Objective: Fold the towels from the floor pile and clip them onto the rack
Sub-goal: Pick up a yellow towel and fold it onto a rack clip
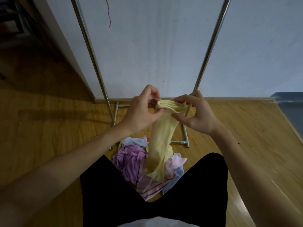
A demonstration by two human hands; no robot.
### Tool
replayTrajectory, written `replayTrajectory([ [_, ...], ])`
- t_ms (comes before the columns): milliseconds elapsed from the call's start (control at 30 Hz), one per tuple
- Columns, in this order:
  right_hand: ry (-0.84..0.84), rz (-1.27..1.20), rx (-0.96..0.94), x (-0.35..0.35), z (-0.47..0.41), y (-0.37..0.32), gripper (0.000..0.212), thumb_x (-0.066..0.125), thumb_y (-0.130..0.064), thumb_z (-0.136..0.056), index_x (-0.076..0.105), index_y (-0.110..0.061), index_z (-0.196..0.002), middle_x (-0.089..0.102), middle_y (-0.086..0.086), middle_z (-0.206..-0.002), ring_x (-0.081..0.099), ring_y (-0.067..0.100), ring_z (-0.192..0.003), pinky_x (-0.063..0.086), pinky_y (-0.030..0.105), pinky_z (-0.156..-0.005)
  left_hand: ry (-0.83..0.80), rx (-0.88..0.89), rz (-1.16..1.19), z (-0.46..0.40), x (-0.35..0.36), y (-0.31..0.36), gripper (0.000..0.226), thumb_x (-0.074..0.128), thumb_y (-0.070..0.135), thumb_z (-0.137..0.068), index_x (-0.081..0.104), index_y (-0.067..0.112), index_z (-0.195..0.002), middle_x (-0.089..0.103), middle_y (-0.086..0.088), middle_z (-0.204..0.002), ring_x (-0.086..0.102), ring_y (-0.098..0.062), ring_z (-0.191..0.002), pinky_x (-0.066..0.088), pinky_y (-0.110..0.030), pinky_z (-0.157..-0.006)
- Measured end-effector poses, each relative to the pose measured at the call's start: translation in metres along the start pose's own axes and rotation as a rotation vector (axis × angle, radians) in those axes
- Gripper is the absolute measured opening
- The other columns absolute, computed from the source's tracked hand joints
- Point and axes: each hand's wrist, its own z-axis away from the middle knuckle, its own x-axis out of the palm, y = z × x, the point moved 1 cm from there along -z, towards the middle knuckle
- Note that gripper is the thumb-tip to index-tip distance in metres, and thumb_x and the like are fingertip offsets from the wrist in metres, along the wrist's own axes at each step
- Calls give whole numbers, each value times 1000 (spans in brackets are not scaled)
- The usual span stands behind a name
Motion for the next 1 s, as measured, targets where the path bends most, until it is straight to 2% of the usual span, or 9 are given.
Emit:
replayTrajectory([
  [133, 60, -68, -31, -2, -17, -6, 21, 75, -22, -81, 72, -15, -100, 59, -19, -80, 41, 5, -84, 34, 9, -71, 59, 22, 26, -10, -10, 9, 35, 76, 5, -76, 48, 9, -96, 68, -5, -88, 69, -13, -79, 58, -32, -73],
  [300, 204, -198, -90, -9, -51, -29, 19, 67, -25, -85, 71, -13, -99, 64, -16, -84, 52, 16, -89, 41, 20, -79, 136, 42, 169, -30, -36, 22, 44, 80, 7, -73, 48, 8, -103, 67, 0, -92, 69, -16, -85, 57, -27, -77],
  [400, 143, -268, -93, -9, -66, -37, 15, 62, -19, -88, 68, -9, -98, 66, -6, -87, 57, 14, -88, 42, 23, -79, 16, -79, 249, -35, -49, 11, 51, 84, 9, -63, 54, 11, -105, 67, -4, -94, 68, -15, -86, 56, -23, -78],
  [533, 83, -474, -73, -10, -74, -43, 15, 55, -16, -92, 64, -5, -98, 62, 2, -82, 55, 13, -76, 43, 29, -67, -201, -266, 277, -21, -47, -44, 39, 82, -1, -61, 67, 7, -96, 72, -2, -83, 68, -14, -79, 55, -24, -75],
  [633, 118, -548, -32, -12, -78, -45, 17, 52, -18, -93, 63, -5, -94, 55, 0, -71, 48, 11, -66, 38, 24, -58, -252, -379, 216, -5, -39, -79, 46, 85, -3, -59, 69, 7, -101, 73, -1, -84, 68, -17, -80, 57, -33, -77],
  [700, 148, -606, 9, -12, -82, -47, 17, 52, -20, -93, 63, -7, -93, 53, 1, -69, 47, 13, -64, 38, 24, -56, -291, -401, 191, 2, -34, -88, 51, 87, -2, -57, 69, 8, -104, 72, 3, -84, 67, -17, -81, 56, -38, -79],
  [800, 187, -659, 56, -12, -90, -48, 21, 53, -23, -93, 63, -5, -95, 56, 10, -77, 50, 20, -72, 41, 32, -62, -368, -390, 163, 5, -28, -86, 52, 88, 2, -57, 69, 16, -103, 71, 12, -84, 66, -11, -83, 53, -23, -76],
  [933, 242, -663, 67, -11, -94, -51, 17, 54, -23, -92, 63, -8, -92, 55, -1, -73, 49, 10, -68, 41, 21, -58, -458, -351, 108, 8, -23, -85, 48, 89, 16, -57, 70, 23, -101, 71, 11, -91, 66, -14, -90, 52, -25, -80],
  [1000, 253, -677, 80, -9, -94, -50, 17, 54, -24, -91, 63, -9, -92, 55, -2, -73, 50, 10, -68, 42, 21, -58, -457, -361, 81, 10, -19, -91, 43, 87, 17, -62, 69, 23, -101, 71, 12, -90, 66, -11, -89, 53, -26, -81],
])
